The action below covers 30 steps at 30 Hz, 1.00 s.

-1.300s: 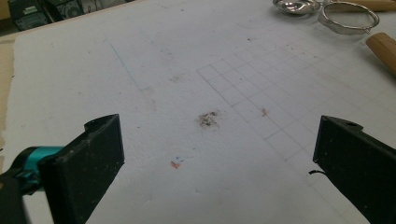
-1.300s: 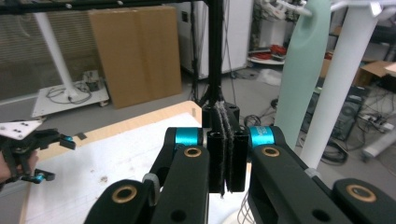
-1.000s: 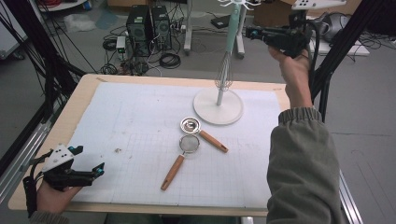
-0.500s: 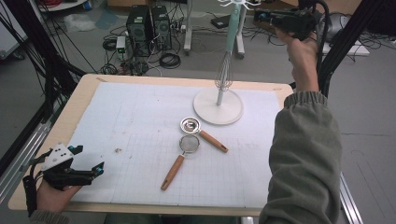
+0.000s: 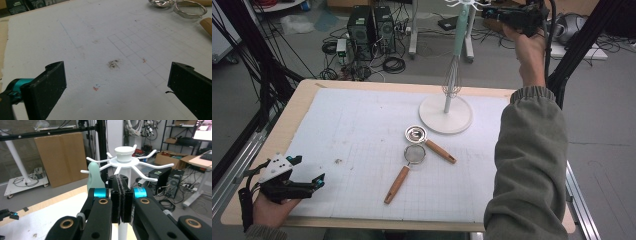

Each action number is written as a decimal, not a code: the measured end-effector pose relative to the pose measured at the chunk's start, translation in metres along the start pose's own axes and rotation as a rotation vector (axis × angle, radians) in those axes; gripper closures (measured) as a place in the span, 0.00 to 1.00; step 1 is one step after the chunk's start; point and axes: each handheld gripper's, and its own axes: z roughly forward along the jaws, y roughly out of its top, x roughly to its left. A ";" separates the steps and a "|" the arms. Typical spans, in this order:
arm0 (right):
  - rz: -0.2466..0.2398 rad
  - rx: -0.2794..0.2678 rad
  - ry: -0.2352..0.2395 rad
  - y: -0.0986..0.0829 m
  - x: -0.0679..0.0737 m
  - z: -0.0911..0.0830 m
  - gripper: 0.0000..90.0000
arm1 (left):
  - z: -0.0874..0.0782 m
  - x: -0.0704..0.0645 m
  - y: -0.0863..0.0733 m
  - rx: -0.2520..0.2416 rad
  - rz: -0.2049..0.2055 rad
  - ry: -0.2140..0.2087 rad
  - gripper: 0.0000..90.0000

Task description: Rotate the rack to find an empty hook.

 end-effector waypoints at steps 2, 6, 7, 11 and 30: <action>-0.003 0.008 -0.001 0.000 0.003 0.003 1.00 | 0.000 0.000 0.000 -0.002 -0.001 -0.001 0.03; -0.013 0.013 0.002 0.001 0.008 0.008 1.00 | -0.001 0.000 0.000 -0.002 0.000 -0.005 0.03; -0.013 0.012 0.003 0.002 0.010 0.009 1.00 | -0.001 0.000 0.000 -0.005 0.001 -0.004 0.03; -0.015 0.013 -0.004 0.002 0.014 0.013 1.00 | -0.002 0.000 0.000 -0.009 0.002 -0.005 0.03; -0.020 0.003 -0.045 0.005 0.031 0.022 1.00 | -0.003 -0.001 0.001 -0.011 0.010 -0.009 0.03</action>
